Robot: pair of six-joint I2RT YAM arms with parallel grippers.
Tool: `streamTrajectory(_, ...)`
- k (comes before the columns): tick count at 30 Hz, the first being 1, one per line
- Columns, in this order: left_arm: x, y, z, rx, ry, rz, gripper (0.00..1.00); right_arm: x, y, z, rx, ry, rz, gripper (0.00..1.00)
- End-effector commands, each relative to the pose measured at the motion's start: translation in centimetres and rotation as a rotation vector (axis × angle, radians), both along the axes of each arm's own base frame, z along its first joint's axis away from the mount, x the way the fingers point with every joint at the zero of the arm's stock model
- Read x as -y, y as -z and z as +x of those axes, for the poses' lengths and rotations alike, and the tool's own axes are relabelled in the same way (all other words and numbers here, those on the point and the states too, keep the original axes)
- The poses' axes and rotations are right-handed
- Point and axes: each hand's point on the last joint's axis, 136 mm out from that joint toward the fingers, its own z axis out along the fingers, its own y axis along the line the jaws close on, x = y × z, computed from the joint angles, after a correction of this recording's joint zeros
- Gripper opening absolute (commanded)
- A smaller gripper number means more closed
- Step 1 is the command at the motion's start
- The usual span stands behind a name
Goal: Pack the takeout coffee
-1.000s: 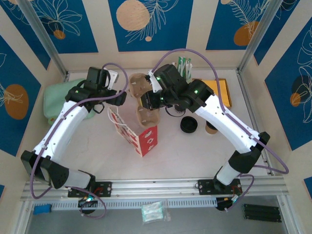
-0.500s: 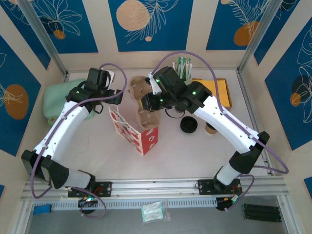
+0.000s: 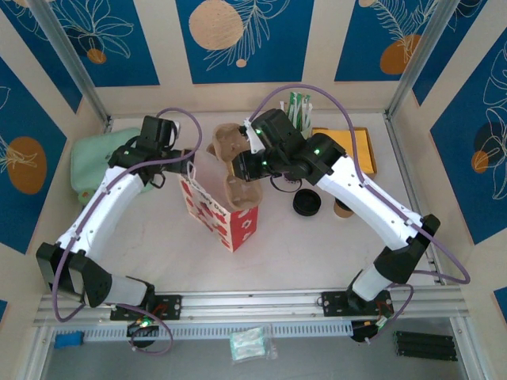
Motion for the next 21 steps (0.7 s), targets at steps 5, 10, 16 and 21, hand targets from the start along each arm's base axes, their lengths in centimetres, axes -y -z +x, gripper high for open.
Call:
streamTrajectory(5, -1.1, -1.3, -0.2, 0.044, -0.046, -0.036, 0.99, 0.5, -1.2, -0.5, 0.005, 0.005, 0.035, 0.21)
streamTrajectory(10, -0.2, -3.0, -0.5, 0.067, -0.016, -0.102, 1.00, 0.1, -2.3, -0.5, 0.012, -0.004, 0.066, 0.20)
streamTrajectory(16, 1.0, -5.2, -1.0, 0.094, 0.023, -0.182, 0.99, -0.6, -4.5, -0.7, 0.032, -0.030, 0.119, 0.20)
streamTrajectory(21, 1.5, -5.8, -1.1, 0.094, 0.040, -0.204, 0.99, -1.1, -6.2, -0.5, 0.049, -0.041, 0.159, 0.20)
